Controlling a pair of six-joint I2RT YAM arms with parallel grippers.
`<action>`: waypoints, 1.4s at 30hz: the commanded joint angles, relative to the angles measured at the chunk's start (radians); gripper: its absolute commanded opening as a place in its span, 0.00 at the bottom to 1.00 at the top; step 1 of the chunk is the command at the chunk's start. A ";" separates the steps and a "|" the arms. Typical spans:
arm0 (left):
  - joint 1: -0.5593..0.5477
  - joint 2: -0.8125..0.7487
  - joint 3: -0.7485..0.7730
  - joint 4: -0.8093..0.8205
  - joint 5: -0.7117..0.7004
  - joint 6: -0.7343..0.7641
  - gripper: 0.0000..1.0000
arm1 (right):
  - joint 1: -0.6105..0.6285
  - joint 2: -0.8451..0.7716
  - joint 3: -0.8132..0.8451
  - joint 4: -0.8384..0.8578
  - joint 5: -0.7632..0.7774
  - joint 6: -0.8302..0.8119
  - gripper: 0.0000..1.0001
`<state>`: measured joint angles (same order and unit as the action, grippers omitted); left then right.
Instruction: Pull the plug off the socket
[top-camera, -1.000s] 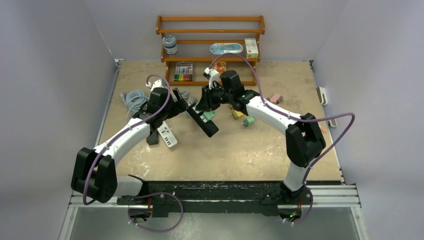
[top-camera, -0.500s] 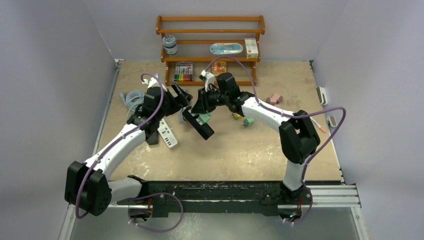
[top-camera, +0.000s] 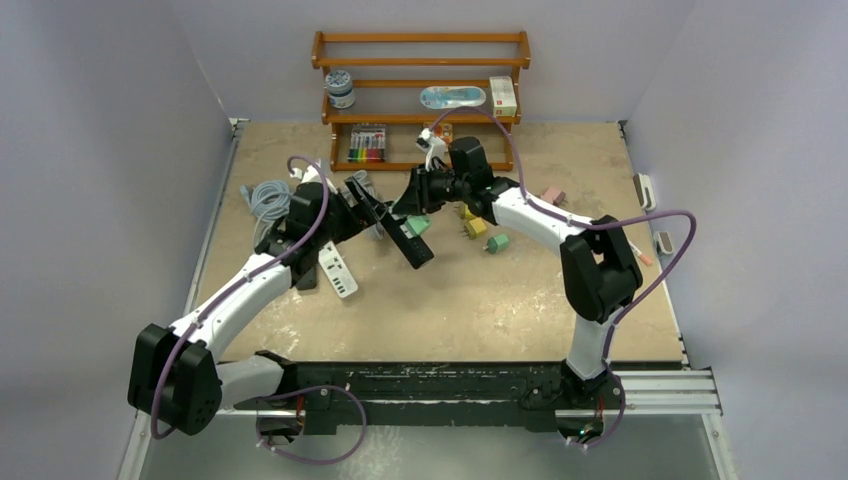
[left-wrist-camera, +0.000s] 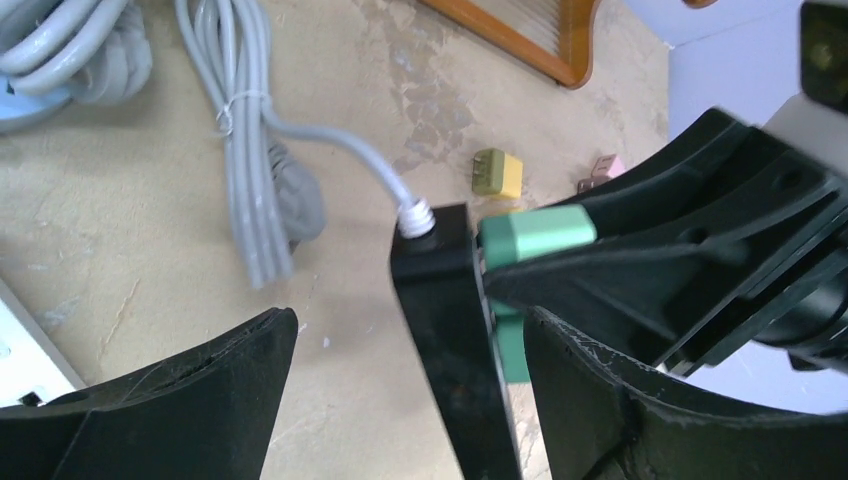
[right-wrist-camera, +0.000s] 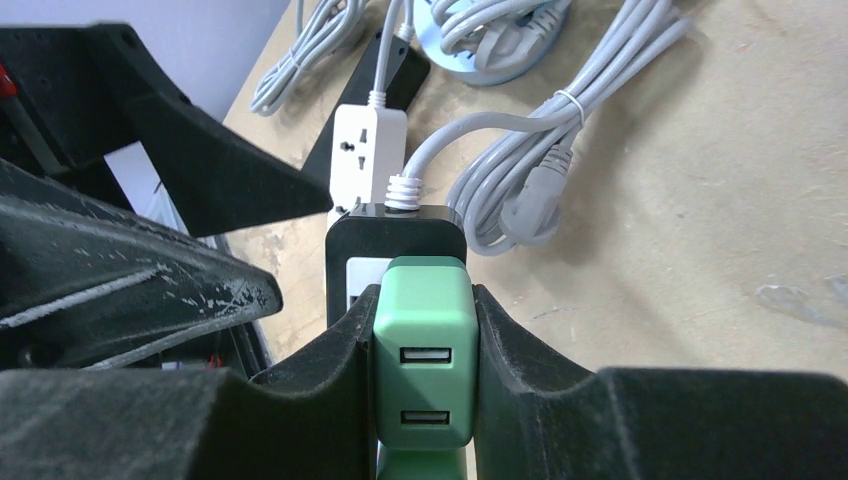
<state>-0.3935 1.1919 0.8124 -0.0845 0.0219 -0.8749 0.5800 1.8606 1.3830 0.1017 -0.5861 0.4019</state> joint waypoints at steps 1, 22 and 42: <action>-0.004 -0.010 -0.006 0.032 0.072 0.026 0.83 | -0.013 -0.032 0.038 0.109 -0.054 0.040 0.00; -0.030 0.154 -0.020 0.173 0.170 0.011 0.00 | -0.014 -0.031 0.091 0.120 -0.137 0.065 0.00; 0.007 0.197 0.072 -0.092 -0.130 0.037 0.00 | -0.099 -0.349 -0.067 0.007 0.192 -0.092 0.00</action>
<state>-0.4046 1.4155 0.8333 -0.1879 -0.0418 -0.8715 0.5430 1.5658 1.3895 0.0639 -0.3515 0.3084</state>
